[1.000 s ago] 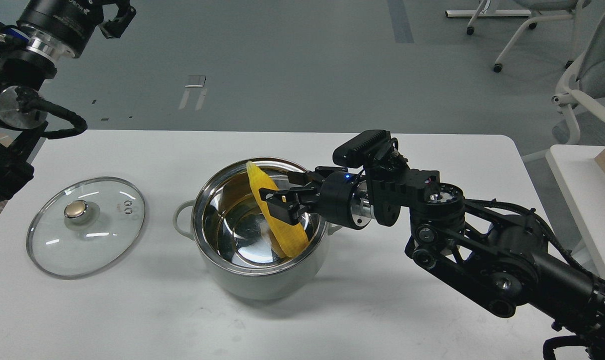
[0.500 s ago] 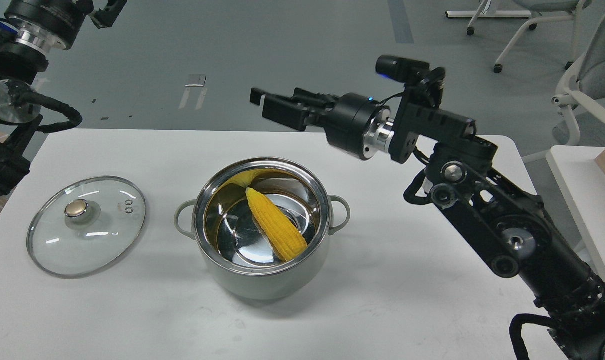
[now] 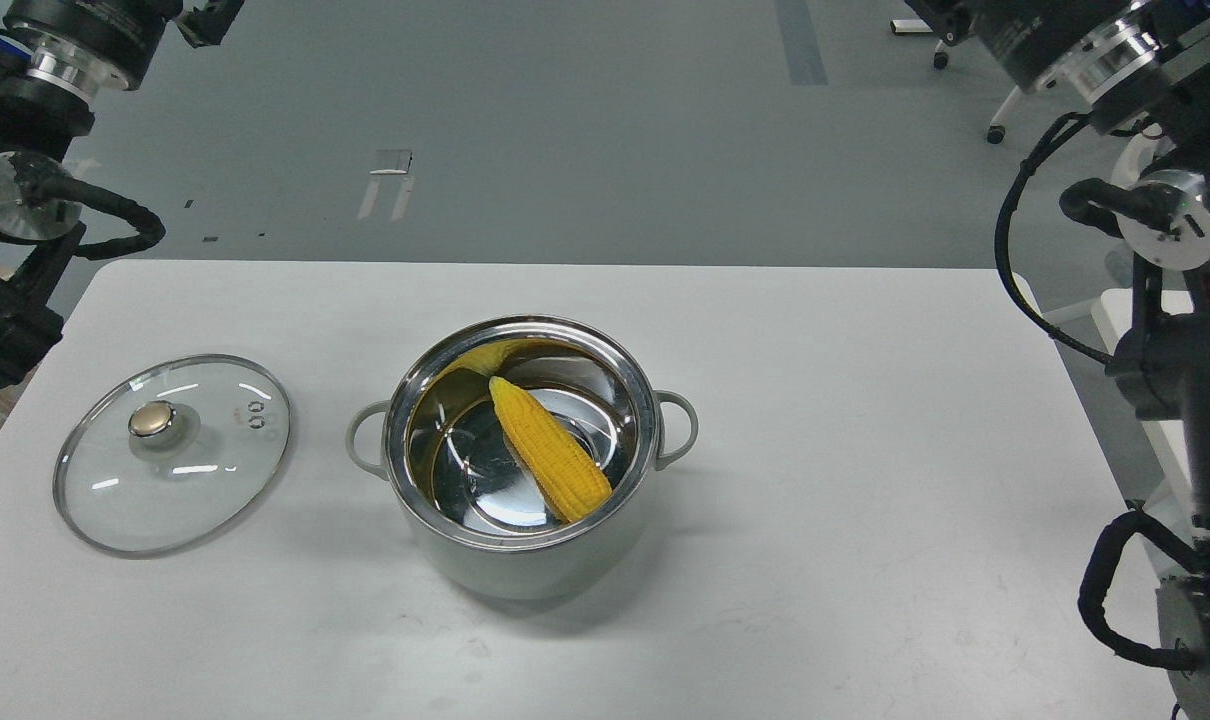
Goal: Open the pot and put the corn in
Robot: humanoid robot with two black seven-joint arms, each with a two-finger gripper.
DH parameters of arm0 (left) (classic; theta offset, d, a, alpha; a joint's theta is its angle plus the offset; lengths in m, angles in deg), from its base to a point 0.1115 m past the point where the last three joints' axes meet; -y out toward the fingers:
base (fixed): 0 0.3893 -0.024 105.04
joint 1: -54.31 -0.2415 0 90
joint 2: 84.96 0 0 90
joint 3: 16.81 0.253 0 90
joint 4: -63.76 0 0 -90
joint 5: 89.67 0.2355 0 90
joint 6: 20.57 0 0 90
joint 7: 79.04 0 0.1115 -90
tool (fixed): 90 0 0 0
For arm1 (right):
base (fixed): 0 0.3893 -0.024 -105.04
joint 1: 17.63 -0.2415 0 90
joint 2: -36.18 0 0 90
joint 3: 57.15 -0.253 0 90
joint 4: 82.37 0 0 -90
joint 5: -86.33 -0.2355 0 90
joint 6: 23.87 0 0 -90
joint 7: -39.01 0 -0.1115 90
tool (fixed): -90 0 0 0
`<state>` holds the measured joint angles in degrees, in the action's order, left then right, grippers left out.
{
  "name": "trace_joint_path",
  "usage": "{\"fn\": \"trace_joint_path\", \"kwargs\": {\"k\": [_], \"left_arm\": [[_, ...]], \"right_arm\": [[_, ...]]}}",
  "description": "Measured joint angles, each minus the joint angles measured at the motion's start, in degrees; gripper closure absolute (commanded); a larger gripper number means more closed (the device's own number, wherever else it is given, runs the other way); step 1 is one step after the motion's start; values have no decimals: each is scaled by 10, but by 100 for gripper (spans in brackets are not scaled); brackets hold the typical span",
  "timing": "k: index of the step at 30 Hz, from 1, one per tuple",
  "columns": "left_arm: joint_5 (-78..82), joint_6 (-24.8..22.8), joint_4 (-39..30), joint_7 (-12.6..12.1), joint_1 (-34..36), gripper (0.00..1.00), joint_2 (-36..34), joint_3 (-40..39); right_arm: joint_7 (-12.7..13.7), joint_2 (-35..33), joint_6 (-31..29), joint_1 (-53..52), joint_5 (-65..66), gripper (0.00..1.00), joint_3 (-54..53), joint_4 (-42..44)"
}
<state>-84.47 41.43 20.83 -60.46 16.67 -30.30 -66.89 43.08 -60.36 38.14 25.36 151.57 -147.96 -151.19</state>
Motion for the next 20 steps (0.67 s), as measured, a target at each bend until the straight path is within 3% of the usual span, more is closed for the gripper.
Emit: {"fn": "trace_joint_path", "kwargs": {"k": [8, 20], "left_arm": [[-1, 0, 9, 0, -3, 2, 18, 1], [0, 0, 11, 0, -5, 2, 25, 2]], "right_arm": [[-2, -80, 0, -54, -258, 0, -11, 204], [-13, -83, 0, -52, -410, 0, -14, 287]]}}
